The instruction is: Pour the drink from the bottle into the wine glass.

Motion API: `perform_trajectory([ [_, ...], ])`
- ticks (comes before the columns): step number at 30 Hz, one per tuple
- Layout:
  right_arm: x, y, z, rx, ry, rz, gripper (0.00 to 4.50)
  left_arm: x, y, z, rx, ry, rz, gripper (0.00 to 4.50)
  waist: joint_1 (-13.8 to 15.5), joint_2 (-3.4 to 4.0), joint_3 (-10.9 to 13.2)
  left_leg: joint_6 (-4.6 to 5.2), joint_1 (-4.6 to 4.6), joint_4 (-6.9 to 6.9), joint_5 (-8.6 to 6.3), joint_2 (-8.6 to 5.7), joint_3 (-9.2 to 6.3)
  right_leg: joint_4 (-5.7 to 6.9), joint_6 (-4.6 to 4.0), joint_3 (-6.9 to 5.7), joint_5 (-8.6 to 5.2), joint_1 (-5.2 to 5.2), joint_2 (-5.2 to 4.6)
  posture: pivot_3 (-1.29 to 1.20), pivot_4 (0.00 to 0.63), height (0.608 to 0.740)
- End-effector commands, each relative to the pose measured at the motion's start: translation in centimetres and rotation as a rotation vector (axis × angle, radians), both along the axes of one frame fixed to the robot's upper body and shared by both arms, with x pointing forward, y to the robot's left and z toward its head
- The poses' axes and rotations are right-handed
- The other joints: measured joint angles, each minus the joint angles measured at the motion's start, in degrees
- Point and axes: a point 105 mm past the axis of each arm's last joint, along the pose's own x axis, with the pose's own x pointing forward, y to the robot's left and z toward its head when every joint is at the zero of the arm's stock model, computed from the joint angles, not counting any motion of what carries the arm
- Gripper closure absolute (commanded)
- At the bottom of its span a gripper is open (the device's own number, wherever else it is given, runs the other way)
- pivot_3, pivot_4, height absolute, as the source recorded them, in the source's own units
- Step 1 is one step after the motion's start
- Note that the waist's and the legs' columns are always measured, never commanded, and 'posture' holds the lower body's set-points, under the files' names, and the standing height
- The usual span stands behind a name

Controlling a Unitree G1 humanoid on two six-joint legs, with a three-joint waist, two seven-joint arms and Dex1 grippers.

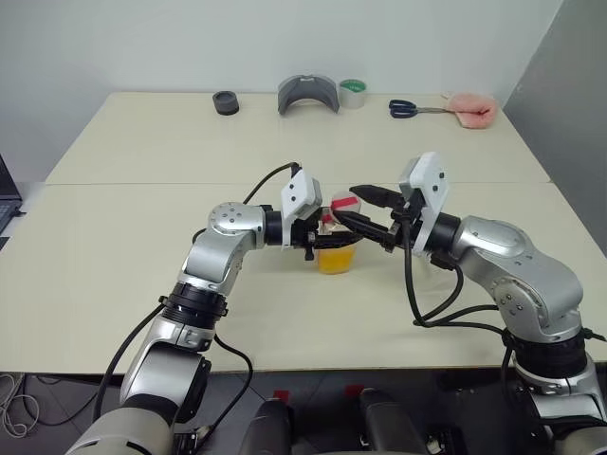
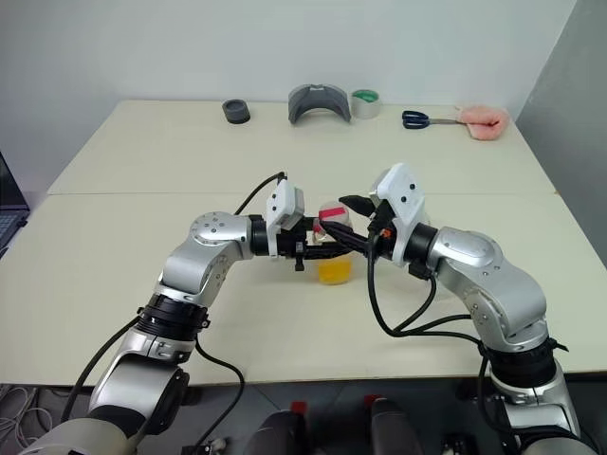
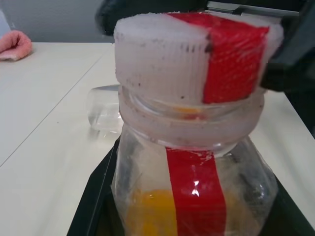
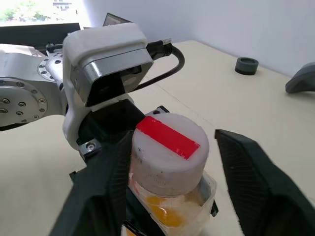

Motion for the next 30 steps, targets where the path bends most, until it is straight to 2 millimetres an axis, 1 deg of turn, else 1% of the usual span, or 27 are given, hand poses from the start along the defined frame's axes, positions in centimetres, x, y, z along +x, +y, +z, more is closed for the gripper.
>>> perform_trajectory([
  [1, -0.2, 0.0, 1.1, 0.000, -0.062, 0.001, 2.69, -0.6, -0.3, 1.5, -0.032, -0.058, -0.029, 2.70, 0.01, 0.00, 0.00, 0.00, 0.00, 0.00, 0.00, 0.00, -0.01, 0.00, 0.00, -0.01, 0.00, 0.00, 0.00, 0.00, 0.150, 0.740],
  [7, -0.2, 0.0, 1.3, -0.013, -0.098, -0.006, 2.68, -0.5, -0.2, 1.6, -0.032, -0.062, -0.025, 2.70, 0.00, 0.00, 0.00, 0.00, 0.00, 0.00, 0.00, 0.00, 0.00, 0.00, 0.00, 0.00, 0.00, 0.00, 0.00, 0.00, 0.150, 0.740],
  [9, -0.3, 0.0, 1.8, 0.024, -0.106, -0.003, 2.68, -0.5, -0.2, 1.5, -0.033, -0.062, -0.023, 2.70, 0.00, 0.00, 0.00, 0.00, 0.00, 0.00, 0.00, 0.00, 0.00, 0.00, 0.00, 0.00, 0.00, 0.00, 0.00, 0.00, 0.150, 0.740],
  [11, -0.5, -0.2, 2.2, 0.107, -0.061, 0.007, 2.68, -0.5, -0.2, 1.5, -0.034, -0.061, -0.022, 2.70, 0.00, 0.00, 0.00, 0.00, 0.00, 0.00, 0.00, 0.00, 0.00, 0.00, 0.00, 0.00, 0.00, 0.00, 0.00, 0.00, 0.150, 0.740],
  [15, -0.5, -0.9, 2.3, 0.177, 0.004, 0.003, 2.69, -0.5, -0.2, 1.5, -0.036, -0.062, -0.022, 2.71, 0.08, 0.00, 0.00, 0.00, -0.01, 0.00, 0.00, -0.01, 0.00, 0.00, 0.00, 0.01, 0.00, 0.00, -0.02, 0.00, 0.150, 0.740],
  [16, -0.5, -1.1, 2.3, 0.178, 0.006, -0.003, 2.74, -0.5, -0.2, 1.5, -0.037, -0.061, -0.022, 2.71, 0.09, 0.00, 0.00, 0.00, -0.01, 0.00, 0.00, -0.01, 0.00, -0.01, 0.00, 0.00, 0.00, 0.01, -0.03, 0.00, 0.150, 0.740],
  [19, -0.3, -1.4, 2.3, 0.097, -0.079, -0.047, 2.77, -0.6, -0.3, 1.5, -0.038, -0.061, -0.023, 2.71, 0.03, 0.00, 0.00, 0.00, 0.00, -0.01, 0.00, 0.00, -0.01, 0.00, 0.00, 0.00, 0.00, 0.00, -0.01, 0.00, 0.150, 0.740],
  [23, -0.3, -1.4, 2.7, 0.033, -0.179, -0.080, 2.78, -0.6, -0.3, 1.4, -0.040, -0.059, -0.023, 2.71, -0.04, 0.00, 0.00, 0.01, 0.00, -0.01, 0.00, 0.00, 0.01, 0.00, 0.00, 0.01, 0.00, 0.00, 0.00, 0.00, 0.150, 0.740],
  [25, -0.3, -1.6, 2.9, 0.030, -0.204, -0.092, 2.78, -0.6, -0.3, 1.4, -0.042, -0.059, -0.022, 2.71, -0.04, 0.00, 0.00, 0.00, 0.00, -0.01, 0.00, -0.01, 0.01, 0.00, 0.00, 0.00, 0.00, 0.00, 0.00, 0.00, 0.150, 0.740],
  [27, -0.5, -2.3, 2.9, 0.035, -0.200, -0.107, 2.78, -0.6, -0.2, 1.3, -0.043, -0.059, -0.016, 2.71, 0.00, 0.00, 0.00, 0.00, 0.00, 0.00, 0.00, -0.01, 0.01, -0.01, 0.00, 0.01, 0.00, 0.00, -0.01, 0.00, 0.150, 0.740],
  [30, -0.8, -4.6, 3.0, 0.031, -0.173, -0.156, 2.78, -0.5, 0.1, 1.2, -0.043, -0.059, -0.003, 2.71, 0.26, 0.00, 0.00, 0.00, -0.02, 0.00, 0.00, -0.01, 0.00, -0.02, 0.00, 0.00, 0.00, 0.01, -0.01, 0.00, 0.150, 0.740],
])
